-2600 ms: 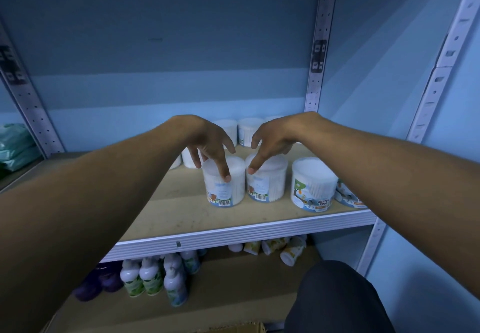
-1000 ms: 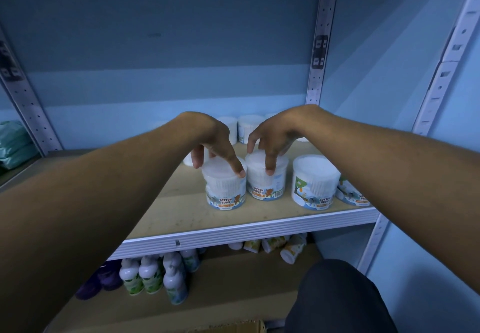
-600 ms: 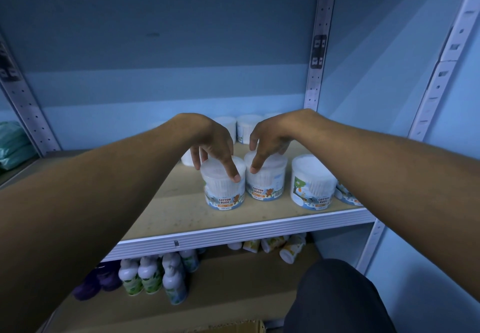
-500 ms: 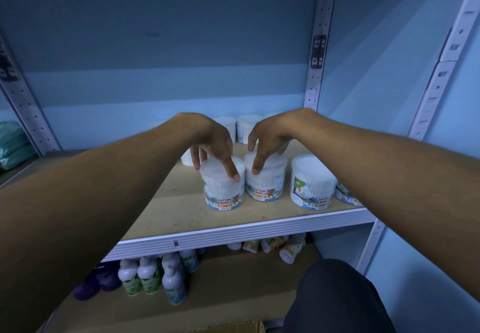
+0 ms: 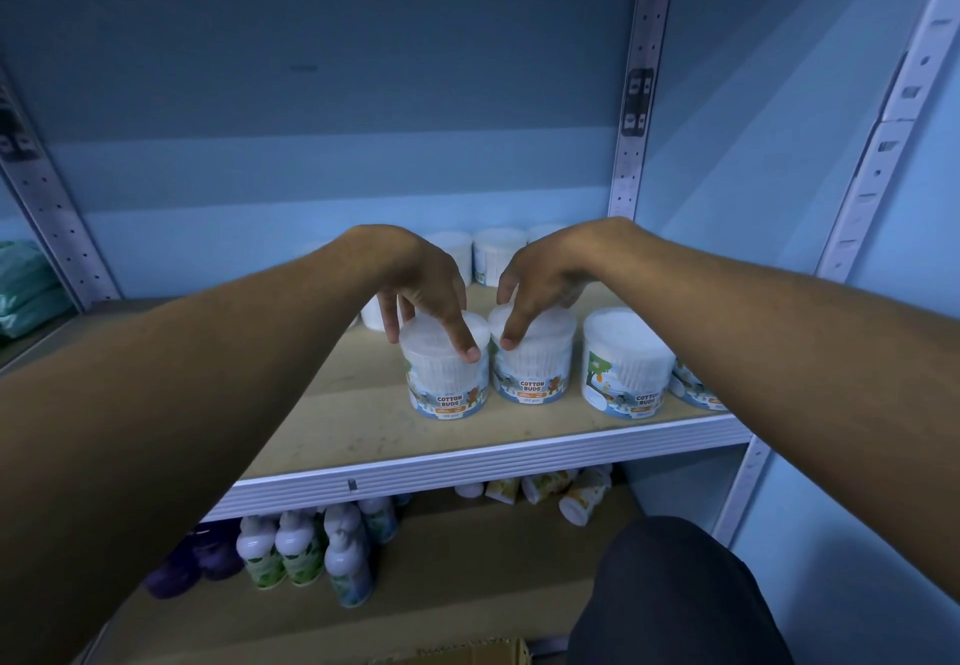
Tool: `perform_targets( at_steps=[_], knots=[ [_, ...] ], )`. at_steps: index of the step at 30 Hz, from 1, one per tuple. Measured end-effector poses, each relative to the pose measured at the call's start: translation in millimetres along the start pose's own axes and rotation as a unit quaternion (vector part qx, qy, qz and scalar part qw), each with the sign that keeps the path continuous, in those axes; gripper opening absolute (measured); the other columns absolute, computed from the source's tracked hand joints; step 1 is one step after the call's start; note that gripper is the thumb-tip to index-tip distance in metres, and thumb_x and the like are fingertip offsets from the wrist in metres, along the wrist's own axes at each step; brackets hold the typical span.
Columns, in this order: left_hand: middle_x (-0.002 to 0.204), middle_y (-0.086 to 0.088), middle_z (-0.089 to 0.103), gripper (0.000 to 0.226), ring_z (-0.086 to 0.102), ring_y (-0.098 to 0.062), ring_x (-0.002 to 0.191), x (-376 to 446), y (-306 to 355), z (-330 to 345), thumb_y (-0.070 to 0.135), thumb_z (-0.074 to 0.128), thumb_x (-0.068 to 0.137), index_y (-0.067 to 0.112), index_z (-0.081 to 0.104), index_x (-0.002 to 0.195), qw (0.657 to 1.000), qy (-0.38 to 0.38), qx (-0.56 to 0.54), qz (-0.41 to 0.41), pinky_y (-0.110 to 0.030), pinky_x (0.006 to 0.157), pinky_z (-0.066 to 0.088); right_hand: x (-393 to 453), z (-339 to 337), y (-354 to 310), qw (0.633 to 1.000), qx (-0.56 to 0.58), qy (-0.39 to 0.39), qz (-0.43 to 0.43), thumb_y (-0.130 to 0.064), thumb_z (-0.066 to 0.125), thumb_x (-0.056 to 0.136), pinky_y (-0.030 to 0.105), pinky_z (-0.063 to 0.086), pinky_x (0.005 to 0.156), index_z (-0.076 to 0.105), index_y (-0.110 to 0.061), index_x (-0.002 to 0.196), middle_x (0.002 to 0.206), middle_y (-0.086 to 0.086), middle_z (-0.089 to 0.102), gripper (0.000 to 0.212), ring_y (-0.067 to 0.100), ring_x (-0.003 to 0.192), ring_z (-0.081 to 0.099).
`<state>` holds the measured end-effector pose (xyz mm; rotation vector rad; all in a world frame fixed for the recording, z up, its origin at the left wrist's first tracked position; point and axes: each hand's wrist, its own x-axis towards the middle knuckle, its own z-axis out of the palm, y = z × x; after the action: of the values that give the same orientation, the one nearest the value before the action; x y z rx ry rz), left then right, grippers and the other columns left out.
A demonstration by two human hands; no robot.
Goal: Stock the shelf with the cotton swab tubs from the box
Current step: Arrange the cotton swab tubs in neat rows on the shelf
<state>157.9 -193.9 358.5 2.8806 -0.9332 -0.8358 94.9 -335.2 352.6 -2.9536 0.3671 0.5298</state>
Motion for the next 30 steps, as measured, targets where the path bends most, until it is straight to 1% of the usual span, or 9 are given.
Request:
perform_targets(
  at_steps=[4,8,11,14,17,22,26,30],
  knots=[
    [0.128,-0.007,0.062,0.076,0.065,-0.033,0.105,-0.3,1.3,0.3,0.046,0.091,0.063,0.017,0.064,0.128,1.000,-0.007,-0.001,-0.001,-0.048,0.078,0.062,-0.7,-0.4,-1.5,1.000,0.005,-0.006,-0.003,-0.047,0.086,0.071,0.039,0.053,0.100,0.056,-0.021,0.139,0.143,0.000,0.050,0.079,0.027,0.125,0.055],
    [0.125,-0.006,0.063,0.075,0.066,-0.033,0.105,-2.5,0.3,2.3,0.046,0.091,0.063,0.017,0.066,0.126,1.000,0.001,-0.005,0.002,-0.047,0.077,0.063,-4.5,0.5,-0.3,1.000,0.006,-0.006,-0.014,-0.045,0.086,0.072,0.038,0.053,0.100,0.057,-0.021,0.138,0.140,-0.001,0.051,0.076,0.025,0.125,0.053],
    [0.124,-0.006,0.064,0.074,0.066,-0.032,0.103,-5.3,0.5,3.8,0.046,0.091,0.062,0.016,0.067,0.125,1.000,0.001,-0.005,0.005,-0.047,0.076,0.063,-10.3,1.5,0.2,1.000,0.005,-0.006,-0.023,-0.045,0.086,0.073,0.035,0.054,0.098,0.060,-0.023,0.135,0.135,-0.002,0.053,0.071,0.022,0.119,0.055],
    [0.124,-0.006,0.063,0.073,0.066,-0.031,0.101,-9.0,1.5,5.4,0.046,0.091,0.062,0.016,0.067,0.125,1.000,0.000,-0.002,0.007,-0.048,0.076,0.063,-16.5,2.8,0.2,1.000,0.002,-0.003,-0.027,-0.046,0.085,0.073,0.033,0.054,0.096,0.060,-0.024,0.135,0.127,-0.004,0.054,0.071,0.020,0.111,0.056],
    [0.121,-0.006,0.065,0.070,0.067,-0.031,0.100,-13.8,1.7,7.5,0.046,0.091,0.063,0.016,0.069,0.122,1.000,0.001,-0.001,0.011,-0.047,0.075,0.063,-21.5,3.8,0.4,0.999,-0.005,0.003,-0.032,-0.049,0.085,0.072,0.029,0.054,0.090,0.062,-0.026,0.134,0.122,-0.006,0.053,0.070,0.019,0.107,0.055],
    [0.116,-0.006,0.067,0.065,0.068,-0.031,0.098,-20.8,2.3,10.7,0.047,0.092,0.062,0.016,0.072,0.116,1.000,0.003,-0.002,0.017,-0.047,0.074,0.063,-27.1,5.8,-0.1,0.999,-0.017,0.005,-0.037,-0.050,0.085,0.072,0.027,0.051,0.086,0.063,-0.028,0.133,0.121,-0.006,0.055,0.068,0.019,0.105,0.054],
    [0.116,-0.006,0.066,0.065,0.067,-0.031,0.098,-24.4,2.8,13.0,0.047,0.092,0.062,0.015,0.072,0.115,1.000,0.006,-0.003,0.017,-0.047,0.073,0.063,-30.5,6.8,0.3,0.999,-0.015,0.004,-0.040,-0.049,0.084,0.073,0.026,0.048,0.081,0.061,-0.028,0.135,0.119,-0.007,0.053,0.070,0.018,0.106,0.052],
    [0.117,-0.006,0.065,0.067,0.066,-0.030,0.099,-25.7,2.7,14.5,0.047,0.091,0.062,0.015,0.071,0.117,1.000,0.010,-0.001,0.016,-0.047,0.072,0.063,-32.0,7.4,0.9,0.999,-0.019,-0.001,-0.043,-0.049,0.084,0.073,0.026,0.046,0.080,0.060,-0.027,0.136,0.119,-0.007,0.053,0.071,0.018,0.108,0.052]
  ],
)
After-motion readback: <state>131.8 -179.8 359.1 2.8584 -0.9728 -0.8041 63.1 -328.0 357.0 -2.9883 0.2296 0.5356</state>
